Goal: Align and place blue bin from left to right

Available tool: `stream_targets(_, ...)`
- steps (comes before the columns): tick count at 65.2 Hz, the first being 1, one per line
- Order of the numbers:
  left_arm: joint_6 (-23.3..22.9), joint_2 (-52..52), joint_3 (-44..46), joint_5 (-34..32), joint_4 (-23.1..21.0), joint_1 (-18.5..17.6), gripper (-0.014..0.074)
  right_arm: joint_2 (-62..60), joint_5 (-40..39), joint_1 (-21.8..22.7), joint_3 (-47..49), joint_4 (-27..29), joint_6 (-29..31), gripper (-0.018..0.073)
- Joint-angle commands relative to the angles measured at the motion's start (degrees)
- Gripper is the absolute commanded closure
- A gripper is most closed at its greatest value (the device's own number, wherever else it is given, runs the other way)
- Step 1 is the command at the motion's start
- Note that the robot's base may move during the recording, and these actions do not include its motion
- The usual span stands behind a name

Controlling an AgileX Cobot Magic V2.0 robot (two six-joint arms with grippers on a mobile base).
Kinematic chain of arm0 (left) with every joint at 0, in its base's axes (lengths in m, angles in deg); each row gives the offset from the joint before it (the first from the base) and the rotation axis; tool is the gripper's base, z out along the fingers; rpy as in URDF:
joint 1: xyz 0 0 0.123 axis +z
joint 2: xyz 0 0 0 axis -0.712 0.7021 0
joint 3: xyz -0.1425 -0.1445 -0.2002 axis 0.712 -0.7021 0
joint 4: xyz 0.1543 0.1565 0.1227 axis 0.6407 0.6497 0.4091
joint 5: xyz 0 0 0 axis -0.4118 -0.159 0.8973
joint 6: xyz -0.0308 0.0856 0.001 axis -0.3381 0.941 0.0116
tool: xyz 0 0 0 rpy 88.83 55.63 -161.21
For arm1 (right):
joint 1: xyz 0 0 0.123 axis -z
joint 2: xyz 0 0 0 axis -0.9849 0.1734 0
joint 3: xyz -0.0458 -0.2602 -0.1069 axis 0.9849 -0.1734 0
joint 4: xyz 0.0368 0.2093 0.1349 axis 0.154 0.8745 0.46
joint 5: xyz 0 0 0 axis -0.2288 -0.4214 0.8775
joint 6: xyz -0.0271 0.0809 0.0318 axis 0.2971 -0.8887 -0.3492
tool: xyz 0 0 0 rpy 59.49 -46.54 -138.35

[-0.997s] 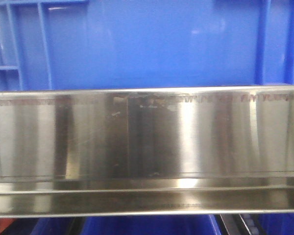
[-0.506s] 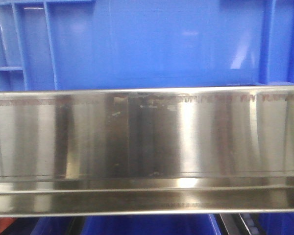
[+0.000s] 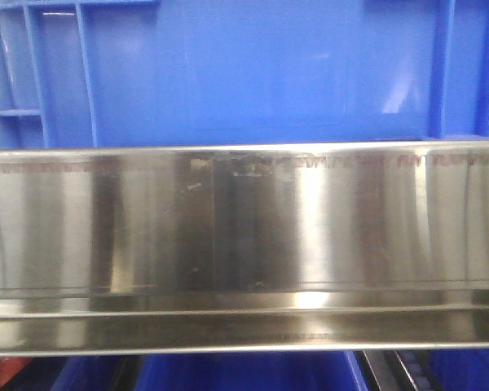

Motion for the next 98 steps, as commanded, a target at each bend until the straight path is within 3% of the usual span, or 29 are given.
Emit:
stream_targets(1, 0.3, -4.5, -5.7, -8.6, 0.6, -0.4, 0.0707, -5.0, -8.5, 0.0, -5.5, -0.6, 2.0, 0.0639)
stream_targets(16, 0.4, -13.8, -18.1, -18.6, 4.0, -0.4, 0.0707, -16.3, -19.2, 0.0, -17.9, -0.6, 5.7, 0.0639)
stream_targets(26, 0.4, -20.7, -25.3, -24.8, 5.6, -0.4, 0.0707, -22.8, -19.0, 0.0, -22.6, -0.6, 6.5, 0.0639)
stream_targets(38, 0.4, -29.4, -31.1, -24.8, 5.6, -0.4, 0.0707, -29.7, -18.1, 0.0, -25.5, -0.6, 6.5, 0.0639)
stream_targets(51, 0.4, -35.2, -31.8, -24.3, 5.6, -0.4, 0.0707, -33.1, -17.8, 0.0, -25.6, -0.6, 6.5, 0.0639)
stream_targets(98, 0.4, -36.0, -31.8, -24.4, 5.6, -0.4, 0.0707, -33.2, -17.8, 0.0, -25.6, -0.6, 6.5, 0.0639)
